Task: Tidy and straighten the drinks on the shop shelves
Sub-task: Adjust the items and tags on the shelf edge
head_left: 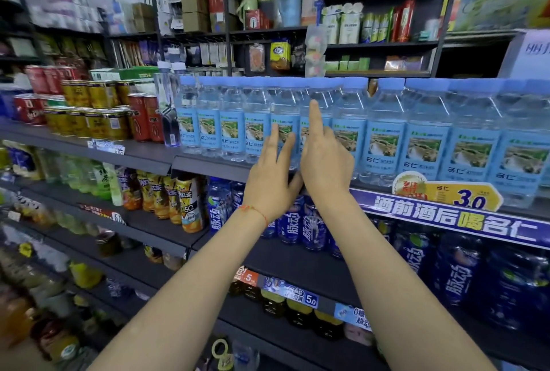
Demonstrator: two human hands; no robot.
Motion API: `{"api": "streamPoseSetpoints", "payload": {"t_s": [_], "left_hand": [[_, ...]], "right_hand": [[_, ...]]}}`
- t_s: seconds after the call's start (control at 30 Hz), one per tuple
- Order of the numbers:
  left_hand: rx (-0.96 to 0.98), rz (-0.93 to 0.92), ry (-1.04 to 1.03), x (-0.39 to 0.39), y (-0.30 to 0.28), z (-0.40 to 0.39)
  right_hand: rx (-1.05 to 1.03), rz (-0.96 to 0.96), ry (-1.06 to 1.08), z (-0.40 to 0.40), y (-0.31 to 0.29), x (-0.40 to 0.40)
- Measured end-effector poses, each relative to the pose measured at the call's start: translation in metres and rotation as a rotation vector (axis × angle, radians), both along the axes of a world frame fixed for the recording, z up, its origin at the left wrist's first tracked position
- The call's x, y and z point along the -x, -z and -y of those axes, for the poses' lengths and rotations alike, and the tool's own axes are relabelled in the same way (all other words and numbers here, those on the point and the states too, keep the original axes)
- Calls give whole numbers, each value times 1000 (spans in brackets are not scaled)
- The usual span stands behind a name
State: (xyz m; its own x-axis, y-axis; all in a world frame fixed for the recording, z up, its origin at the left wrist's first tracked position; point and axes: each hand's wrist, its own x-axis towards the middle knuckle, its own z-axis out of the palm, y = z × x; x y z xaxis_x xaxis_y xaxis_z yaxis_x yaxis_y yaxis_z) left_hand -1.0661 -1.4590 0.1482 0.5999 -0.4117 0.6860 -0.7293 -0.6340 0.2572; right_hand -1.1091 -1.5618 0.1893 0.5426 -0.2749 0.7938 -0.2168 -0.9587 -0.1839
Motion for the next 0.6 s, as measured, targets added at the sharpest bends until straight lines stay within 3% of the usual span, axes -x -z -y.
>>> {"api": "streamPoseSetpoints", "payload": {"t_s": [0.13,0.27,0.4,0.6], "left_hand": [[-1,-91,103,-2,-10,-24],[126,-198,71,-12,-13,-92],[234,-363,-5,-24,0,-201],[131,-570,-148,-57,23,-407]], "right_hand": [[-128,35,-67,-18,-3,5],[-257,62,-330,-72,8,-3],[-353,-89,-556,-152,27,-27],[-544,-435,-850,-334,69,-95]]}}
